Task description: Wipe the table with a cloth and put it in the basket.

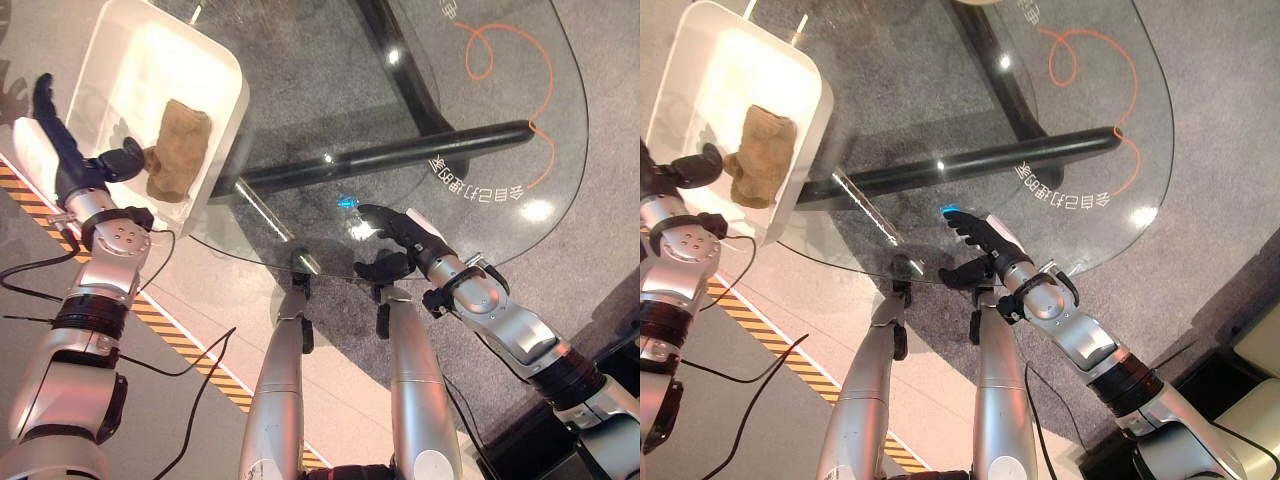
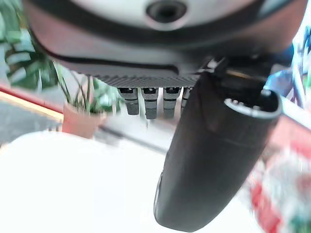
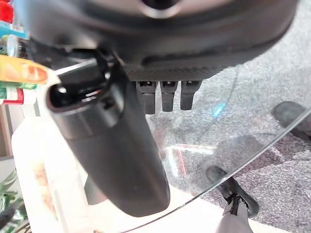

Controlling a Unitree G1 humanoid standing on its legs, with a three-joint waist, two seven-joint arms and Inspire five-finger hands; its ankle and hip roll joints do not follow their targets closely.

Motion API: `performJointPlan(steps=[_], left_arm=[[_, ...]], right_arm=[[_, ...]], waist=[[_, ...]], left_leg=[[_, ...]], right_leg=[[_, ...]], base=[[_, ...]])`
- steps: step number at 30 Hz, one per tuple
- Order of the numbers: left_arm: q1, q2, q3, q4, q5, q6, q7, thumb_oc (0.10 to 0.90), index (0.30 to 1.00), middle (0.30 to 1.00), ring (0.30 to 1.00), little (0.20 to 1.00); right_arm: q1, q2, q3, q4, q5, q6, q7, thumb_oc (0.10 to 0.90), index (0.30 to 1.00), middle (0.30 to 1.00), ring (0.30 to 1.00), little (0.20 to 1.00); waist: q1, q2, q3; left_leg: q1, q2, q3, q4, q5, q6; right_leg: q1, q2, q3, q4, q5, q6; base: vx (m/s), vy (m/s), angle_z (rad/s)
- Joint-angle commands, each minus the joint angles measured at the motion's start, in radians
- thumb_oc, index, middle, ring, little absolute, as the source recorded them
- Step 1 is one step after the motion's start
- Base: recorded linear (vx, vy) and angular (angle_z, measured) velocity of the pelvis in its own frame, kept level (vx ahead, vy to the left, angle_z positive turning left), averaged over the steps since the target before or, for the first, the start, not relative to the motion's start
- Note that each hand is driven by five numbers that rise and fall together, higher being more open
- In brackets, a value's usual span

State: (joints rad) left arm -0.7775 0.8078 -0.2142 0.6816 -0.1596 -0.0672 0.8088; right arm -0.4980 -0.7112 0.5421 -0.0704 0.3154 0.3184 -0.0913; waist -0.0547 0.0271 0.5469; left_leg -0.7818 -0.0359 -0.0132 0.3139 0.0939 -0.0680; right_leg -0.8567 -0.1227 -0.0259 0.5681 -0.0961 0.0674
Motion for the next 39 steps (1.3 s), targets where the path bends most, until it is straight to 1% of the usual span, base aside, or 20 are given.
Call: performJointPlan(steps=[1, 6, 9, 12, 15, 17, 19, 20, 22, 23, 24, 26, 28, 30, 33, 34, 35, 36, 37, 39], left_arm=[[-0.023, 0.106, 0.101, -0.1, 0.068, -0.115, 0.037, 0.8, 0.9, 0.9, 0.9, 0.9], [0.082, 0.053, 0.144, -0.205, 0.006, -0.181, -0.08, 0.8, 0.9, 0.9, 0.9, 0.9], [0.225, -0.016, 0.191, -0.3, -0.069, -0.211, -0.179, 0.8, 0.9, 0.9, 0.9, 0.9], [0.322, -0.068, 0.203, -0.362, -0.104, -0.217, -0.222, 0.8, 0.9, 0.9, 0.9, 0.9], [0.452, -0.143, 0.195, -0.44, -0.074, -0.217, -0.264, 0.8, 0.9, 0.9, 0.9, 0.9], [0.551, -0.198, 0.18, -0.482, -0.076, -0.214, -0.319, 0.8, 0.9, 0.9, 0.9, 0.9], [0.608, -0.227, 0.172, -0.49, -0.076, -0.196, -0.358, 0.8, 0.9, 0.9, 0.9, 0.9], [0.64, -0.232, 0.156, -0.472, -0.059, -0.187, -0.384, 0.8, 0.9, 0.9, 0.9, 0.9], [0.674, -0.239, 0.142, -0.463, -0.133, -0.164, -0.417, 0.8, 0.9, 0.9, 0.9, 0.9], [0.708, -0.265, 0.131, -0.423, -0.16, -0.167, -0.459, 0.8, 0.9, 0.9, 0.9, 0.9], [0.712, -0.268, 0.128, -0.413, -0.164, -0.169, -0.463, 0.8, 0.9, 0.9, 0.9, 0.9], [0.746, -0.297, 0.114, -0.352, -0.22, -0.177, -0.495, 0.8, 0.9, 0.9, 0.9, 0.9], [0.779, -0.33, 0.096, -0.286, -0.239, -0.162, -0.537, 0.8, 0.9, 0.9, 0.9, 0.9], [0.81, -0.375, 0.076, -0.205, -0.256, -0.13, -0.595, 0.8, 0.9, 0.9, 0.9, 0.9], [0.835, -0.429, 0.032, -0.088, -0.236, -0.07, -0.622, 0.8, 0.9, 0.9, 0.9, 0.9], [0.836, -0.432, 0.031, -0.081, -0.238, -0.067, -0.624, 0.8, 0.9, 0.9, 0.9, 0.9], [0.842, -0.461, 0.027, -0.024, -0.251, -0.035, -0.651, 0.8, 0.9, 0.9, 0.9, 0.9], [0.839, -0.49, 0.026, 0.065, -0.272, -0.032, -0.656, 0.8, 0.9, 0.9, 0.9, 0.9], [0.837, -0.493, 0.026, 0.072, -0.28, -0.027, -0.655, 0.8, 0.9, 0.9, 0.9, 0.9], [0.823, -0.527, 0.03, 0.195, -0.343, 0.016, -0.691, 0.8, 0.9, 0.9, 0.9, 0.9]], right_arm=[[0.035, 0.016, -0.046, -0.152, 0.002, -0.052, -0.013, 0.8, 0.9, 0.9, 0.9, 0.9], [0.075, 0.054, -0.051, -0.095, -0.014, -0.08, -0.033, 0.8, 0.9, 0.9, 0.9, 0.9], [0.142, 0.077, -0.071, -0.05, -0.015, -0.125, -0.032, 0.8, 0.9, 0.9, 0.9, 0.9], [0.197, 0.089, -0.088, -0.016, -0.026, -0.164, -0.029, 0.8, 0.9, 0.9, 0.9, 0.9], [0.28, 0.112, -0.121, 0.043, 0.007, -0.23, -0.03, 0.8, 0.9, 0.9, 0.9, 0.9], [0.347, 0.139, -0.147, 0.11, -0.008, -0.285, -0.033, 0.8, 0.9, 0.9, 0.9, 0.9], [0.39, 0.166, -0.161, 0.154, -0.028, -0.311, -0.058, 0.8, 0.9, 0.9, 0.9, 0.9], [0.415, 0.182, -0.171, 0.186, -0.053, -0.325, -0.07, 0.8, 0.9, 0.9, 0.9, 0.9], [0.439, 0.19, -0.185, 0.209, -0.058, -0.317, -0.079, 0.8, 0.9, 0.9, 0.9, 0.9], [0.465, 0.202, -0.198, 0.249, -0.06, -0.33, -0.08, 0.8, 0.9, 0.9, 0.9, 0.9], [0.468, 0.205, -0.201, 0.258, -0.06, -0.333, -0.081, 0.8, 0.9, 0.9, 0.9, 0.9], [0.496, 0.228, -0.217, 0.308, -0.056, -0.325, -0.085, 0.8, 0.9, 0.9, 0.9, 0.9], [0.525, 0.255, -0.228, 0.371, -0.052, -0.316, -0.097, 0.8, 0.9, 0.9, 0.9, 0.9], [0.544, 0.281, -0.232, 0.439, -0.054, -0.292, -0.113, 0.8, 0.9, 0.9, 0.9, 0.9], [0.552, 0.314, -0.223, 0.536, -0.045, -0.263, -0.133, 0.8, 0.9, 0.9, 0.9, 0.9], [0.552, 0.316, -0.224, 0.542, -0.045, -0.262, -0.133, 0.8, 0.9, 0.9, 0.9, 0.9], [0.55, 0.333, -0.227, 0.598, -0.048, -0.251, -0.144, 0.8, 0.9, 0.9, 0.9, 0.9], [0.541, 0.35, -0.234, 0.691, -0.042, -0.27, -0.135, 0.8, 0.9, 0.9, 0.9, 0.9], [0.539, 0.352, -0.235, 0.7, -0.04, -0.27, -0.135, 0.8, 0.9, 0.9, 0.9, 0.9], [0.526, 0.378, -0.242, 0.817, -0.005, -0.269, -0.15, 0.8, 0.9, 0.9, 0.9, 0.9]], waist=[[0.004, 0.0, -0.027], [0.021, -0.006, -0.027], [0.033, -0.014, -0.027], [0.04, -0.021, -0.027], [0.049, -0.032, -0.027], [0.057, -0.04, -0.027], [0.06, -0.046, -0.042], [0.059, -0.052, -0.061], [0.055, -0.056, -0.083], [0.053, -0.057, -0.111], [0.052, -0.057, -0.115], [0.048, -0.058, -0.154], [0.046, -0.058, -0.2], [0.046, -0.058, -0.246], [0.044, -0.06, -0.306], [0.044, -0.06, -0.308], [0.043, -0.061, -0.33], [0.04, -0.061, -0.351], [0.041, -0.06, -0.352], [0.037, -0.059, -0.378]], left_leg=[[0.077, -0.048, 0.104, 0.077, -0.143, 0.046], [0.156, -0.053, 0.081, 0.046, -0.141, 0.048], [0.216, -0.056, 0.067, 0.022, -0.135, 0.048], [0.259, -0.056, 0.056, 0.013, -0.138, 0.049], [0.329, -0.059, 0.037, 0.007, -0.145, 0.047], [0.402, -0.06, 0.021, 0.0, -0.152, 0.046], [0.438, -0.057, 0.014, -0.005, -0.155, 0.042], [0.465, -0.055, 0.011, -0.013, -0.157, 0.041], [0.499, -0.051, 0.01, -0.022, -0.16, 0.037], [0.533, -0.043, 0.012, -0.042, -0.156, 0.032], [0.539, -0.042, 0.011, -0.046, -0.155, 0.032], [0.588, -0.033, 0.008, -0.078, -0.151, 0.027], [0.645, -0.025, 0.004, -0.121, -0.146, 0.022], [0.688, -0.017, 0.002, -0.156, -0.142, 0.017], [0.73, -0.004, 0.001, -0.191, -0.138, 0.015], [0.733, -0.003, 0.001, -0.193, -0.137, 0.015], [0.748, 0.003, 0.004, -0.205, -0.136, 0.015], [0.765, 0.011, 0.007, -0.222, -0.135, 0.014], [0.768, 0.012, 0.008, -0.224, -0.135, 0.014], [0.789, 0.022, 0.015, -0.245, -0.133, 0.013]], right_leg=[[0.117, 0.051, -0.049, -0.178, 0.07, 0.02], [0.19, 0.063, -0.055, -0.182, 0.052, 0.016], [0.251, 0.074, -0.058, -0.197, 0.045, 0.013], [0.296, 0.08, -0.06, -0.201, 0.034, 0.01], [0.37, 0.089, -0.059, -0.203, 0.017, 0.007], [0.45, 0.091, -0.065, -0.208, 0.001, 0.001], [0.493, 0.088, -0.071, -0.216, -0.007, -0.002], [0.527, 0.084, -0.078, -0.226, -0.009, -0.004], [0.57, 0.08, -0.082, -0.24, -0.015, -0.007], [0.613, 0.08, -0.086, -0.264, -0.012, -0.009], [0.621, 0.08, -0.087, -0.269, -0.012, -0.01], [0.679, 0.083, -0.085, -0.309, -0.008, -0.011], [0.746, 0.084, -0.087, -0.361, -0.001, -0.011], [0.795, 0.084, -0.087, -0.407, 0.011, -0.01], [0.839, 0.085, -0.083, -0.452, 0.028, -0.008], [0.842, 0.085, -0.082, -0.454, 0.028, -0.008], [0.858, 0.086, -0.078, -0.472, 0.033, -0.008], [0.874, 0.089, -0.072, -0.49, 0.037, -0.007], [0.876, 0.089, -0.071, -0.492, 0.038, -0.006], [0.894, 0.091, -0.063, -0.515, 0.044, -0.004]], base=[[-0.08, -0.131, 0.07], [-0.07, -0.115, 0.1], [-0.1, -0.112, -0.02], [-0.07, -0.103, 0.01], [-0.06, -0.108, 0.01], [-0.05, -0.112, -0.03], [0.0, -0.116, -0.04], [0.01, -0.124, -0.01], [0.03, -0.097, -0.01], [0.05, -0.082, -0.02], [0.05, -0.094, -0.03], [0.07, -0.11, -0.08], [0.11, -0.106, -0.07], [0.1, -0.101, -0.06], [0.1, -0.104, 0.0], [0.05, -0.09, 0.02], [0.04, -0.103, 0.01], [0.03, -0.102, 0.01], [0.01, -0.074, 0.0], [0.02, -0.069, -0.01]])
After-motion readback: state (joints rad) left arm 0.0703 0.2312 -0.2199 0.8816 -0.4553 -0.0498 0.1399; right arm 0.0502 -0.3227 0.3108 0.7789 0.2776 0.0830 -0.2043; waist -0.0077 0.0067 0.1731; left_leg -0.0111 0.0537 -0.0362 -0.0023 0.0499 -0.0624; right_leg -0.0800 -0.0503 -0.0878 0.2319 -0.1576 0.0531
